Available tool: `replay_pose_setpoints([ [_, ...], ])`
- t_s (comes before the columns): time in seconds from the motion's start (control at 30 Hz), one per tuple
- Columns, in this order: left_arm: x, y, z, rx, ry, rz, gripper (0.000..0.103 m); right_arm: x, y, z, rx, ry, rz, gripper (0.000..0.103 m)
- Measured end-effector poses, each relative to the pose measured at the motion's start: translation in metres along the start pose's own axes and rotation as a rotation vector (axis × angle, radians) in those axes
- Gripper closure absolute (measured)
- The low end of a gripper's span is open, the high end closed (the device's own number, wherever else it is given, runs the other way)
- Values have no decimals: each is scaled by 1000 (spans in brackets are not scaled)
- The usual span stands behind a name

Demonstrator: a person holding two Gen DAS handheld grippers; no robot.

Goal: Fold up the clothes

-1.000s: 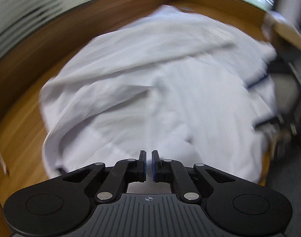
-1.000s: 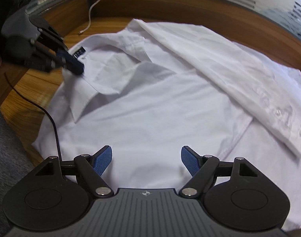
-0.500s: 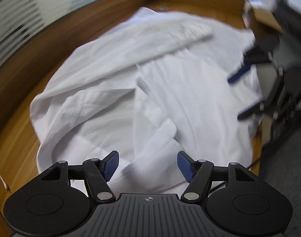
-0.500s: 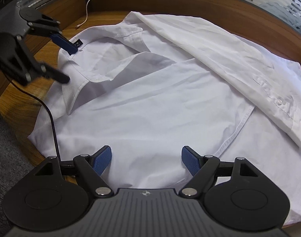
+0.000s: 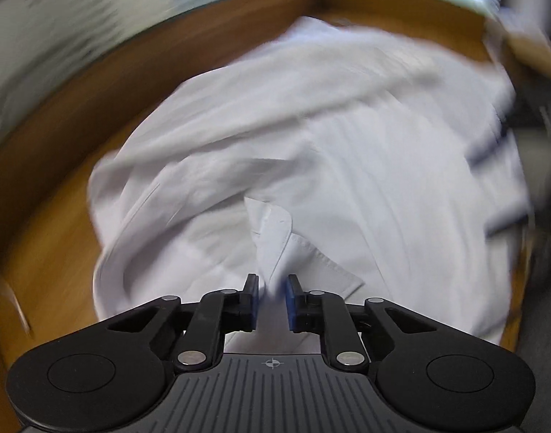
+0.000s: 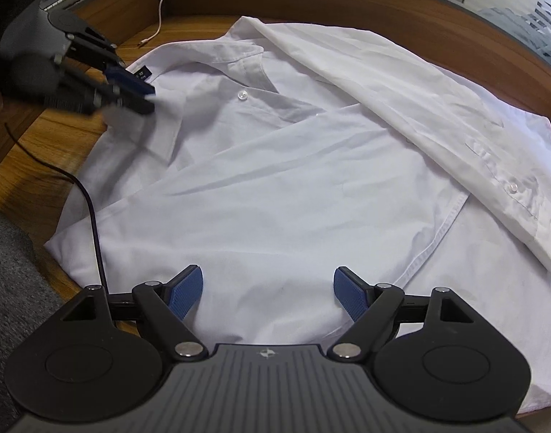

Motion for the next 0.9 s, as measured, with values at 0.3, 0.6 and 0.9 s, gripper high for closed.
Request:
replay_pose_setpoints([
  [0.3, -53, 27, -25, -86, -452, -29, 78, 2, 5, -1, -18, -2, 5, 18],
  [0.6, -46, 15, -24, -52, -424, -56, 75, -4, -14, 55, 69, -61, 51, 18],
  [0.9, -18, 13, 3, 4, -241, -89, 54, -2, 20, 150, 100, -97, 125, 19],
])
Point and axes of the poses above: each gripper's, at about its wrist camera, not at the fingertips, and y roughly the way its jaws point, x to its right, z to its top, the point moved 8 cm from there along y, roughly the way its jaws point, and after that the axes turned 2 degrees about z, right-handed, at the moved point
